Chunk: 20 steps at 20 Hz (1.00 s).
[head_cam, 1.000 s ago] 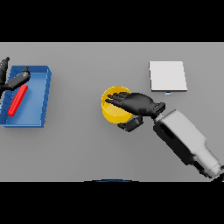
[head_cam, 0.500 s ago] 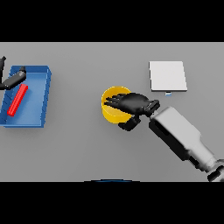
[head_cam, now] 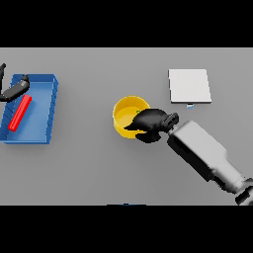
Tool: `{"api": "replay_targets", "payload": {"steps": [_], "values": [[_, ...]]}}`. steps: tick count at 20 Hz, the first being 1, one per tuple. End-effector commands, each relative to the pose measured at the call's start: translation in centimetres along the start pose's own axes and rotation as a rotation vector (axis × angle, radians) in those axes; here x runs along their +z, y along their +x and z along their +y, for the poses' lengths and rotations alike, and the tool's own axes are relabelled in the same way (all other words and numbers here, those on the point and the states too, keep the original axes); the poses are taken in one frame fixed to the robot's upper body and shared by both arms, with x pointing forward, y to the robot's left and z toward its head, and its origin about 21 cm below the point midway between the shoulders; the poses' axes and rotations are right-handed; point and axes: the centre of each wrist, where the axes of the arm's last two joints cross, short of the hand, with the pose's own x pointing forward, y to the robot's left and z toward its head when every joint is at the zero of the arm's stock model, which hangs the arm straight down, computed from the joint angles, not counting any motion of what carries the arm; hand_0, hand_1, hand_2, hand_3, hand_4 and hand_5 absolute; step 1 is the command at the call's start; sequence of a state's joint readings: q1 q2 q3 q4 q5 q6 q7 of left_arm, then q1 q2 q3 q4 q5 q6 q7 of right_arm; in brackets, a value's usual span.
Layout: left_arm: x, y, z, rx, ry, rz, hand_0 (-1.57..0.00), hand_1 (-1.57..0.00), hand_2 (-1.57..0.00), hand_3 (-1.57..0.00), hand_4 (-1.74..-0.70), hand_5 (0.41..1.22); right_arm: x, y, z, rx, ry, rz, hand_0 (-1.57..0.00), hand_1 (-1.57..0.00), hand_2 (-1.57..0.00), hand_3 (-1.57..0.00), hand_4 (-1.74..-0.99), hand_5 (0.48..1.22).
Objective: Pick up the red beaker and tilt it to pour out 1 green nut into yellow bowl. Pick up the yellow bowl and place it on the metallic measuring scale.
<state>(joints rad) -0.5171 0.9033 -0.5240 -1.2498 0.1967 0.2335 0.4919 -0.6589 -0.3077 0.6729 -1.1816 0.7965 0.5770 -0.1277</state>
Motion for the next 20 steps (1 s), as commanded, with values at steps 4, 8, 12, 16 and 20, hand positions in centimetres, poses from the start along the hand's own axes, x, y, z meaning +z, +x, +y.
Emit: {"api": "replay_targets", "payload": {"steps": [4, 8, 12, 16, 20], "values": [[0.0, 0.1, -0.1, 0.005, -0.003, 0.0, 0.0, 0.0, 0.0, 0.0, -0.8, 0.725, 0.6, -0.1, 0.2, -0.01, -0.001, 0.003, -1.39, -1.38, -1.31, -1.14, -1.682, 1.178], [0.2, 0.3, 0.3, 0.007, -0.001, -0.01, 0.0, 0.0, 0.0, 0.0, -0.81, 0.725, 0.7, 0.0, -0.1, -0.014, -0.016, 0.017, -1.5, -1.49, -1.45, -1.18, -1.717, 1.203], [0.3, 0.2, 0.1, -0.003, -0.001, -0.004, 0.0, 0.0, 0.0, 0.0, -0.8, 0.723, 2.7, -0.2, -1.7, -0.01, -0.046, -0.002, -1.54, -1.54, -1.47, -1.27, -1.731, 1.214], [0.3, 0.1, 0.0, -0.004, -0.004, -0.009, 0.0, 0.0, 0.0, 0.0, -0.8, 0.719, 5.3, -0.1, -4.6, 0.022, -0.093, 0.039, -1.56, -1.56, -1.53, -1.35, -1.728, 1.218], [0.5, 0.4, 0.2, 0.005, -0.001, -0.013, 0.0, 0.0, 0.0, 0.0, -0.81, 0.723, 7.0, -0.5, -5.9, 0.019, -0.118, 0.104, -1.57, -1.57, -1.55, -1.26, -1.721, 1.219]]}}
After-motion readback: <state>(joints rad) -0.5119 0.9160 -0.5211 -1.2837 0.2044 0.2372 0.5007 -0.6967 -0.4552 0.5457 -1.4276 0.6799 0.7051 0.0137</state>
